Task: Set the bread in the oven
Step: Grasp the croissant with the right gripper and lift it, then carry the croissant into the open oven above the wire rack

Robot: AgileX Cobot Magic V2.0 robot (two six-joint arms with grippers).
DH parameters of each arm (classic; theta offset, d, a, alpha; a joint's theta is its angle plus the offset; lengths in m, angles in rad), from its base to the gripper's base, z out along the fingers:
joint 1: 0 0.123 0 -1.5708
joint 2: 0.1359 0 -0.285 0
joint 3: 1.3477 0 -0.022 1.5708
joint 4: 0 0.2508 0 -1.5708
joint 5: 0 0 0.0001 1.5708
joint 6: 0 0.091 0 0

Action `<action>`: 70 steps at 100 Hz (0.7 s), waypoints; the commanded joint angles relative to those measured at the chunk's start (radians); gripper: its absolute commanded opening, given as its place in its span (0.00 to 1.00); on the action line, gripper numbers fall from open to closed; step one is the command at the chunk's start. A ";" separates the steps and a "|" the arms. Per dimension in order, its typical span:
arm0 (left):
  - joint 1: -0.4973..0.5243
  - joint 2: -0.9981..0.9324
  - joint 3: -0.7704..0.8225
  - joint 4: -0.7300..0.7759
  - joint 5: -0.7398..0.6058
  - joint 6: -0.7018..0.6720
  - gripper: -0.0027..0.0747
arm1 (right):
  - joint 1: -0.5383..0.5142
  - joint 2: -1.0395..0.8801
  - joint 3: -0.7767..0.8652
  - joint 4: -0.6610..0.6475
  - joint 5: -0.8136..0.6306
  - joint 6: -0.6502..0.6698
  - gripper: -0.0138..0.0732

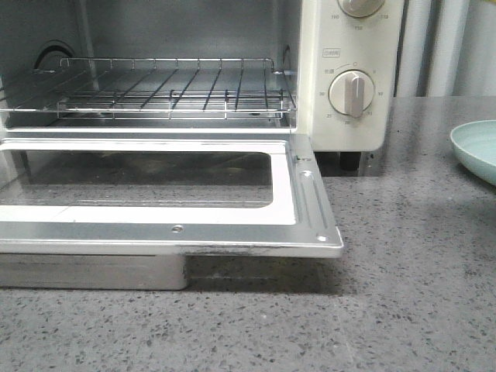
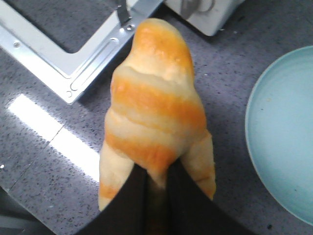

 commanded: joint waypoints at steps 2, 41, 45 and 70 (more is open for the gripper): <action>0.027 0.012 -0.022 0.082 -0.027 -0.044 0.01 | 0.071 0.030 -0.027 -0.007 -0.089 -0.015 0.08; 0.069 0.012 -0.022 0.086 -0.014 -0.050 0.01 | 0.297 0.308 -0.228 -0.190 -0.213 -0.015 0.08; 0.069 0.012 -0.022 0.086 -0.014 -0.050 0.01 | 0.319 0.342 -0.264 -0.216 -0.214 -0.015 0.08; 0.069 0.012 -0.022 0.086 -0.014 -0.050 0.01 | 0.388 0.517 -0.436 -0.386 -0.244 -0.015 0.08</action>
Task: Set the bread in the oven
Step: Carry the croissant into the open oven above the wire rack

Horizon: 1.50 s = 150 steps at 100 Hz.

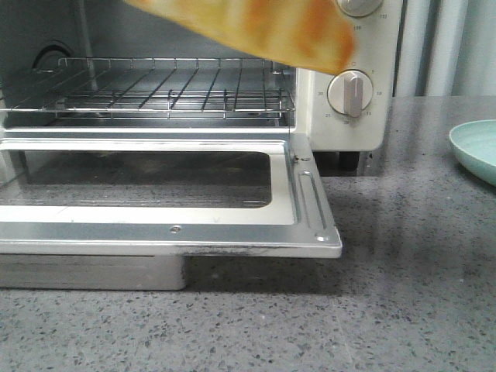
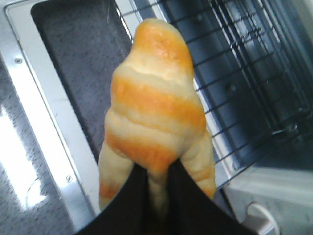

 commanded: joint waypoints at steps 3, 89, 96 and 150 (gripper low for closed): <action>0.005 0.012 -0.022 0.031 -0.051 -0.010 0.01 | 0.008 0.040 -0.087 -0.123 -0.061 -0.009 0.08; 0.005 0.012 -0.022 0.027 -0.051 -0.010 0.01 | -0.021 0.193 -0.117 -0.398 -0.182 -0.007 0.08; 0.005 0.012 -0.022 0.027 -0.051 -0.010 0.01 | -0.028 0.193 -0.117 -0.404 -0.193 -0.007 0.08; 0.005 0.012 -0.022 0.026 -0.051 -0.010 0.01 | -0.060 0.206 -0.117 -0.418 -0.230 -0.006 0.66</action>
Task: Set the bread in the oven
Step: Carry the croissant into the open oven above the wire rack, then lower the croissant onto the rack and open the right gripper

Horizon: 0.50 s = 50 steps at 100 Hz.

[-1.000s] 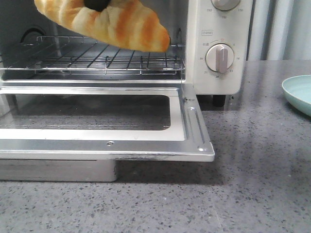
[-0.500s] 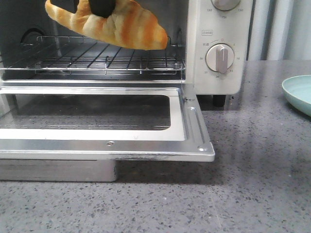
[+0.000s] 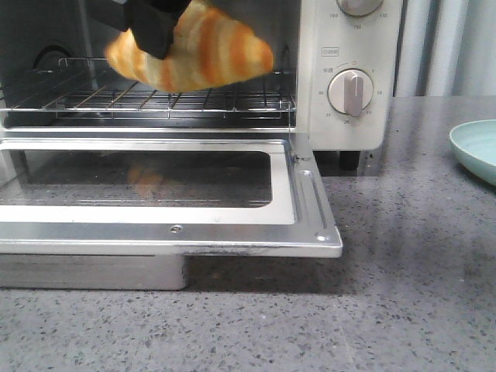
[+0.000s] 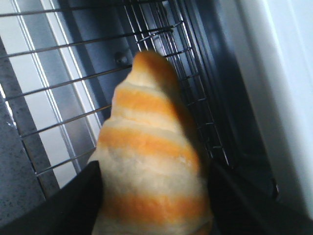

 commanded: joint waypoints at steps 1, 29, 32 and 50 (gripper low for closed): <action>0.005 0.012 -0.022 0.026 -0.052 -0.010 0.01 | -0.009 -0.046 -0.035 -0.074 -0.062 -0.007 0.66; 0.005 0.012 -0.022 0.026 -0.052 -0.010 0.01 | -0.009 -0.046 -0.035 -0.074 -0.048 -0.007 0.66; 0.005 0.012 -0.022 0.026 -0.052 -0.010 0.01 | -0.007 -0.046 -0.035 -0.074 -0.044 -0.007 0.66; 0.005 0.011 -0.022 0.010 -0.047 -0.010 0.01 | 0.029 -0.056 -0.035 -0.074 -0.034 -0.007 0.66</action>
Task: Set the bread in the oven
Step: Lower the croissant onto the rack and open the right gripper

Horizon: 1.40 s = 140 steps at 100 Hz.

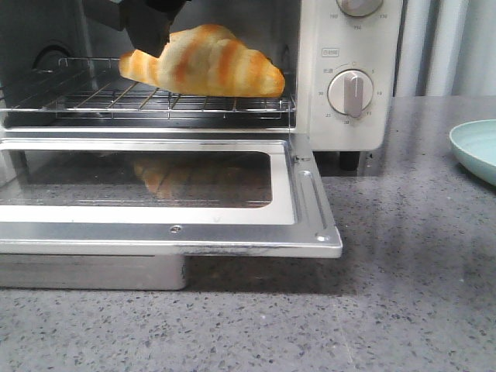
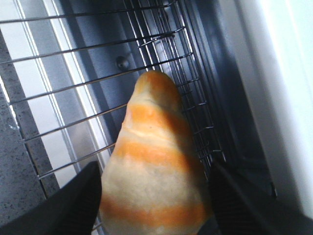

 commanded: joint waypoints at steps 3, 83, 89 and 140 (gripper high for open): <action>0.005 0.009 -0.022 0.015 -0.047 -0.010 0.01 | 0.027 -0.057 -0.035 -0.064 -0.026 -0.007 0.66; 0.074 -0.233 0.247 0.013 -0.082 -0.071 0.01 | 0.255 -0.215 -0.035 -0.064 0.202 0.045 0.65; 0.115 -0.240 0.271 0.013 -0.098 -0.079 0.01 | 0.255 -0.233 -0.035 -0.064 0.234 0.045 0.62; 0.631 -0.241 0.418 -0.011 -0.439 -0.095 0.01 | 0.242 -0.322 -0.035 -0.077 0.403 0.080 0.07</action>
